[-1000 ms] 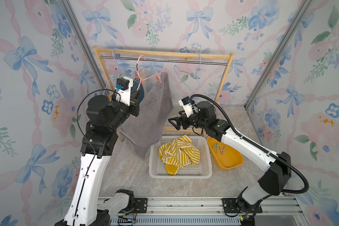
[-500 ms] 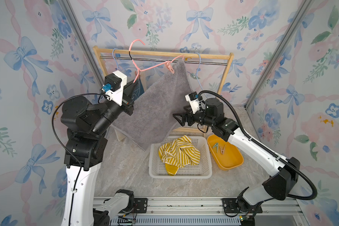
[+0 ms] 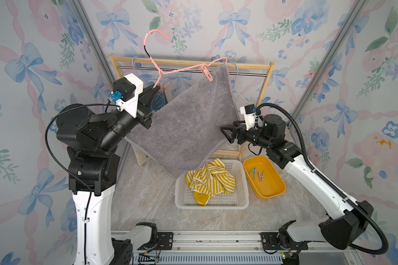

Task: Remove the clothespins securing towels to the hanger
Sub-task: Pick up the hanger from the clothesline.

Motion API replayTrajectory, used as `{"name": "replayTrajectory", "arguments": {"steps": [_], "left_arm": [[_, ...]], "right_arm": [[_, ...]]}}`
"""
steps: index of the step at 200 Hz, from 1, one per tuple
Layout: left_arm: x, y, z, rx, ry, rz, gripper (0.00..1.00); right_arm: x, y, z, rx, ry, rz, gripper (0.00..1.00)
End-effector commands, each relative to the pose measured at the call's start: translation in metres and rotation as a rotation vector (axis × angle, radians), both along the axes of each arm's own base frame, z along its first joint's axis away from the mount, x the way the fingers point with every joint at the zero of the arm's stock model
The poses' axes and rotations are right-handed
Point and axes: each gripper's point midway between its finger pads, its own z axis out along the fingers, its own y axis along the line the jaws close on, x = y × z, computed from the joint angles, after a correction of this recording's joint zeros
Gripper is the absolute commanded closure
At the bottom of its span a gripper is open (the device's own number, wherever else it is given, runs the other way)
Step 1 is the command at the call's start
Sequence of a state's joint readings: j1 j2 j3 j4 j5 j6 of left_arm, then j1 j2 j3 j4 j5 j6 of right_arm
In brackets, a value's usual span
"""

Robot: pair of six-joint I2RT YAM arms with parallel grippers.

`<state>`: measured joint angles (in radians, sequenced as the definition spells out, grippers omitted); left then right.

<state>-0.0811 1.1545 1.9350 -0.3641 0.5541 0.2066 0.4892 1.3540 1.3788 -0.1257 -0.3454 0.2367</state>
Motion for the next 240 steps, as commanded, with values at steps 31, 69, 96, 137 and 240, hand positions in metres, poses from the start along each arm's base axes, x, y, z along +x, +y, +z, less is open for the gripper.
{"name": "replayTrajectory", "arguments": {"steps": [31,69,96,137,240], "left_arm": [[-0.042,-0.011,0.023,0.022,-0.113,-0.104,1.00],[-0.068,-0.017,0.034,0.026,-0.148,-0.166,1.00],[-0.079,-0.019,0.036,0.028,-0.157,-0.191,1.00],[-0.074,-0.023,0.029,0.028,-0.121,-0.229,1.00],[-0.012,-0.068,-0.066,0.057,0.118,-0.322,1.00]], "right_arm": [[-0.022,-0.039,0.009,0.058,0.018,-0.027,0.03],[-0.022,-0.066,0.006,0.070,0.022,-0.096,0.03],[-0.024,-0.079,0.007,0.074,0.014,-0.128,0.04],[-0.037,-0.112,0.019,0.099,-0.012,-0.216,0.04],[-0.038,-0.179,0.017,0.101,0.010,-0.437,0.04]]}}
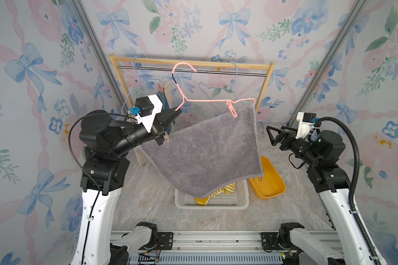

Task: Remove the clothespins securing towels to the hanger
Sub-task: Pick up the hanger from the clothesline.

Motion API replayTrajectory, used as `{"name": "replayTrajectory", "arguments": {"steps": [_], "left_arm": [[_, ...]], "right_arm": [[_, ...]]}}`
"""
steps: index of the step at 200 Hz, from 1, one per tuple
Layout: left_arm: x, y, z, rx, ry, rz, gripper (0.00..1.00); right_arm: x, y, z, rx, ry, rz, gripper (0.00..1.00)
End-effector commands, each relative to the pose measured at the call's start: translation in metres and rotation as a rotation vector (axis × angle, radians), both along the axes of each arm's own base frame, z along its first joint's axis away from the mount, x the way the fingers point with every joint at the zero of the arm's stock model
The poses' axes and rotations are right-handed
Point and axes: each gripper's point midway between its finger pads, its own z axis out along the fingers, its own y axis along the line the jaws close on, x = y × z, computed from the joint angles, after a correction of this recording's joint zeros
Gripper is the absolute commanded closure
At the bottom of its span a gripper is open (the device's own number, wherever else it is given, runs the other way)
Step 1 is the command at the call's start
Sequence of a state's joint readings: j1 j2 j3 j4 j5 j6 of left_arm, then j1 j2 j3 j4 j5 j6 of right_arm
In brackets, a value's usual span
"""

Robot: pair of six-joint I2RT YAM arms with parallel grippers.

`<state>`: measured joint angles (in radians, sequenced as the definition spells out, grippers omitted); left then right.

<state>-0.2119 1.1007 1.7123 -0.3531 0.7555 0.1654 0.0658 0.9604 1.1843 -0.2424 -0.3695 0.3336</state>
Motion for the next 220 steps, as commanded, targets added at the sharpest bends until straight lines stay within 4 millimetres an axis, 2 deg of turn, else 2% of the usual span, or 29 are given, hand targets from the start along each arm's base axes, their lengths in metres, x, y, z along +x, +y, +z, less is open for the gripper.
{"name": "replayTrajectory", "arguments": {"steps": [1,27,52,103,148,220], "left_arm": [[0.002,-0.009,0.002,0.003,-0.060,0.010,1.00],[0.006,-0.017,-0.012,0.021,-0.041,-0.001,1.00],[0.001,-0.017,-0.022,0.032,-0.032,-0.012,1.00],[0.005,-0.017,-0.063,0.061,0.052,-0.005,1.00],[0.000,-0.018,-0.088,0.088,0.118,-0.031,1.00],[0.025,-0.034,-0.144,0.139,0.260,-0.067,1.00]], "right_arm": [[-0.001,-0.006,-0.008,0.004,0.032,-0.024,0.04],[-0.002,-0.007,-0.007,-0.001,0.029,-0.033,0.04],[-0.005,-0.010,-0.005,-0.016,0.022,-0.045,0.04],[-0.003,-0.010,-0.001,-0.011,0.010,-0.048,0.03],[0.001,-0.007,-0.001,0.002,0.013,-0.034,0.03],[-0.001,-0.007,-0.007,-0.013,0.021,-0.032,0.03]]}}
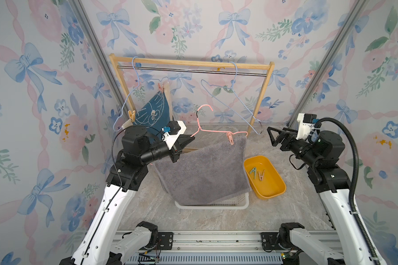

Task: Remove the clothespins securing towels to the hanger
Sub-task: Pick up the hanger from the clothesline.

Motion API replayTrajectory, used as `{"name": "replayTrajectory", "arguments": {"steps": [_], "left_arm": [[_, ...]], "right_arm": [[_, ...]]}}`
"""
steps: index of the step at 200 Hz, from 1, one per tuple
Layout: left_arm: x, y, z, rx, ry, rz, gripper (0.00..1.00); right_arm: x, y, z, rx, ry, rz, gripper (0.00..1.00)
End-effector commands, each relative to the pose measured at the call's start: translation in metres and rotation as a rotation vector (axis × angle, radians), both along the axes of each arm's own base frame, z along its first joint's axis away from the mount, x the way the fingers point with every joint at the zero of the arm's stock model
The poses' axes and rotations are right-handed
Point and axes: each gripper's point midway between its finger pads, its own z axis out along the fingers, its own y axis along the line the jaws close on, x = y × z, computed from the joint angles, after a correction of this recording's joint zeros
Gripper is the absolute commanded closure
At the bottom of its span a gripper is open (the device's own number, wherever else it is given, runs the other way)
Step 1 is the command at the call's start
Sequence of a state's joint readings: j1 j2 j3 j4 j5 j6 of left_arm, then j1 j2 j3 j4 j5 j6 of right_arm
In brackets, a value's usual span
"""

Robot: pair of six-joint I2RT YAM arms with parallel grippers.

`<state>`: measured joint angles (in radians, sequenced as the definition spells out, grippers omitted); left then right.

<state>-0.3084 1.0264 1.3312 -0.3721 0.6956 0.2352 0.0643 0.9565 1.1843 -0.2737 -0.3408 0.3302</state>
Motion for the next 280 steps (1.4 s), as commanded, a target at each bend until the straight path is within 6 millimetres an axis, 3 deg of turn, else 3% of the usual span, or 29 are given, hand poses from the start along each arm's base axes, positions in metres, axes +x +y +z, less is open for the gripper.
{"name": "replayTrajectory", "arguments": {"steps": [1,46,98,183,216,280], "left_arm": [[0.002,-0.007,-0.010,0.014,0.006,-0.034,1.00],[0.004,-0.016,-0.036,0.025,0.081,-0.074,1.00],[0.000,-0.027,-0.041,-0.012,0.167,-0.157,1.00],[0.008,-0.040,-0.097,0.015,0.341,-0.166,1.00],[0.012,-0.045,-0.114,0.028,0.390,-0.166,1.00],[0.031,-0.045,-0.131,0.057,0.422,-0.103,1.00]], "right_arm": [[-0.001,-0.002,-0.001,-0.005,-0.004,-0.002,0.03],[-0.005,0.011,0.001,-0.015,-0.023,0.081,0.03],[-0.019,0.046,-0.003,-0.056,-0.049,0.248,0.02],[-0.024,0.048,-0.009,-0.059,-0.042,0.257,0.01],[-0.028,0.055,-0.020,-0.077,-0.017,0.285,0.01],[-0.041,0.093,-0.050,-0.145,0.036,0.420,0.04]]}}
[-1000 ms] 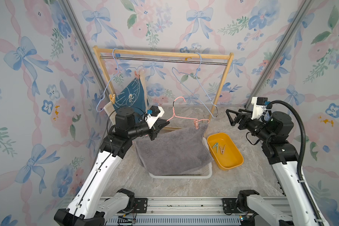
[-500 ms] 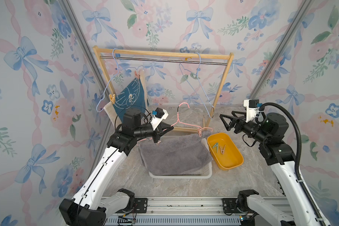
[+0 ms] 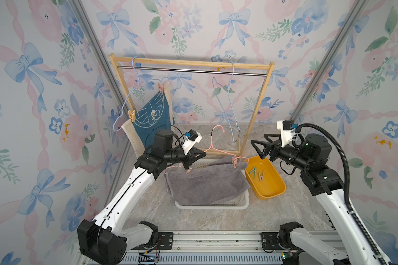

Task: Remove the clothespins securing towels to the hanger
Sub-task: Pick up the hanger from the clothesline.

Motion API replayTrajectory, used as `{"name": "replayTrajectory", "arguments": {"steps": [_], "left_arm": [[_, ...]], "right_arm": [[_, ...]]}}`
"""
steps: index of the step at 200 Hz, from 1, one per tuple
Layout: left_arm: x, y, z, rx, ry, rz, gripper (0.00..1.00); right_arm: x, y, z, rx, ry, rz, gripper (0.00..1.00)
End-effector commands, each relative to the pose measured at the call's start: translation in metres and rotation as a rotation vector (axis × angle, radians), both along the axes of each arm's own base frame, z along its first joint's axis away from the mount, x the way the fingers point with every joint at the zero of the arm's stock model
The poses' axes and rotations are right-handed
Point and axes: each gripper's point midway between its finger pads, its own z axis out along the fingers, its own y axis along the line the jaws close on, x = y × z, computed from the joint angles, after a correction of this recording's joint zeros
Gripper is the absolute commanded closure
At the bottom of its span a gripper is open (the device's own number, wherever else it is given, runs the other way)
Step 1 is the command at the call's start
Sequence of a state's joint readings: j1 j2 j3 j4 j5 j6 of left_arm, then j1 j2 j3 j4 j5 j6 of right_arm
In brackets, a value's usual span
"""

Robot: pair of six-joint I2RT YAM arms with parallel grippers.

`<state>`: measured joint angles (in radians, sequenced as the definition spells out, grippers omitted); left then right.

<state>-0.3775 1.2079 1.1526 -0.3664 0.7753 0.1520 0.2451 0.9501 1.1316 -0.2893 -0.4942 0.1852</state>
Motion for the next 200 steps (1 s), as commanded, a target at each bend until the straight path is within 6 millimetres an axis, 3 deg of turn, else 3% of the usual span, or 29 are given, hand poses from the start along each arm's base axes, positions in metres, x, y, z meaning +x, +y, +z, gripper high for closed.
{"name": "replayTrajectory", "arguments": {"steps": [1,54,102,166,200], "left_arm": [[0.009,-0.002,-0.004,0.004,0.006,0.022,1.00],[0.018,0.000,-0.010,0.015,0.036,0.065,1.00],[0.020,-0.003,-0.014,0.003,0.070,0.059,1.00],[0.014,-0.005,-0.006,-0.020,0.068,0.033,1.00],[0.012,-0.006,-0.005,-0.027,0.067,0.022,1.00]], "right_arm": [[-0.007,0.016,-0.027,-0.049,0.046,0.066,0.05],[-0.030,0.043,-0.066,0.003,0.099,0.201,0.14],[-0.034,0.062,-0.098,0.019,0.196,0.284,0.17],[-0.017,0.076,-0.114,-0.020,0.261,0.318,0.21],[-0.009,0.081,-0.112,-0.020,0.258,0.321,0.21]]}}
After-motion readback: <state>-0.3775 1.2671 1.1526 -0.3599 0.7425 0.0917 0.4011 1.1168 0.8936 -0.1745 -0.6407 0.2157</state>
